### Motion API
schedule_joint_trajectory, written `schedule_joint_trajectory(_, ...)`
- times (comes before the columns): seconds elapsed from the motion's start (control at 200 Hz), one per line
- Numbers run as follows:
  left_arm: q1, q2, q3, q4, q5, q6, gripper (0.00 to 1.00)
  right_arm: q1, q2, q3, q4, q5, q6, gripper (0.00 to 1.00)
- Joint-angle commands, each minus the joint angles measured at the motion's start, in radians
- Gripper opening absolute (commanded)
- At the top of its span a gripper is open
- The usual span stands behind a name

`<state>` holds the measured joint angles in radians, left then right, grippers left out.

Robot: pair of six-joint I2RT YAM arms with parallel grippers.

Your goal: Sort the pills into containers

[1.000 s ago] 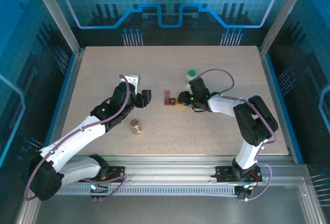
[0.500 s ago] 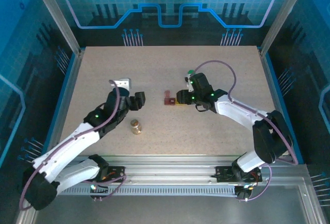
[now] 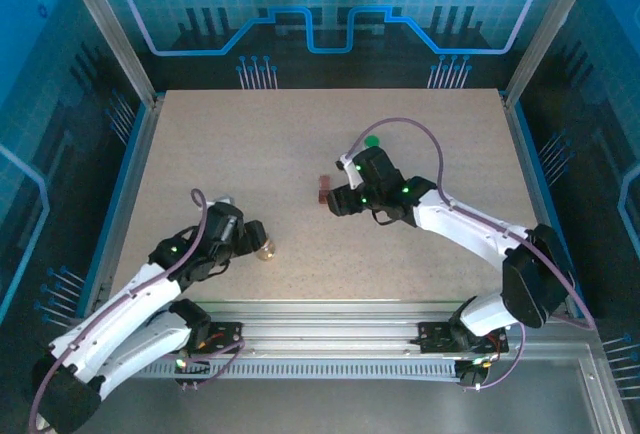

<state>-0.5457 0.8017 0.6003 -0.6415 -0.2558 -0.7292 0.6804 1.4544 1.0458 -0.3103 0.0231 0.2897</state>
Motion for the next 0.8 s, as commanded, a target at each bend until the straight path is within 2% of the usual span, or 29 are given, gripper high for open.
schedule_joint_trajectory(0.0,-0.038,0.06,0.002,0.057,0.053,-0.085,0.77,0.008,-0.044,-0.021,0.014,0.003,-0.027,0.64)
schedule_joint_trajectory(0.15,-0.07,0.175,0.006,0.057,0.011,-0.078,0.76,0.008,-0.067,-0.039,0.0,0.006,-0.041,0.67)
schedule_joint_trajectory(0.33,-0.105,0.243,0.028,0.048,-0.057,-0.028,0.73,0.002,-0.1,-0.076,0.025,-0.033,-0.034,0.68)
schedule_joint_trajectory(0.585,-0.115,0.322,0.03,0.109,-0.052,-0.001,0.64,-0.012,-0.121,-0.097,0.028,-0.034,-0.038,0.68)
schedule_joint_trajectory(0.795,-0.149,0.409,0.083,0.169,-0.059,0.032,0.61,-0.041,-0.163,-0.116,0.006,-0.02,-0.043,0.68)
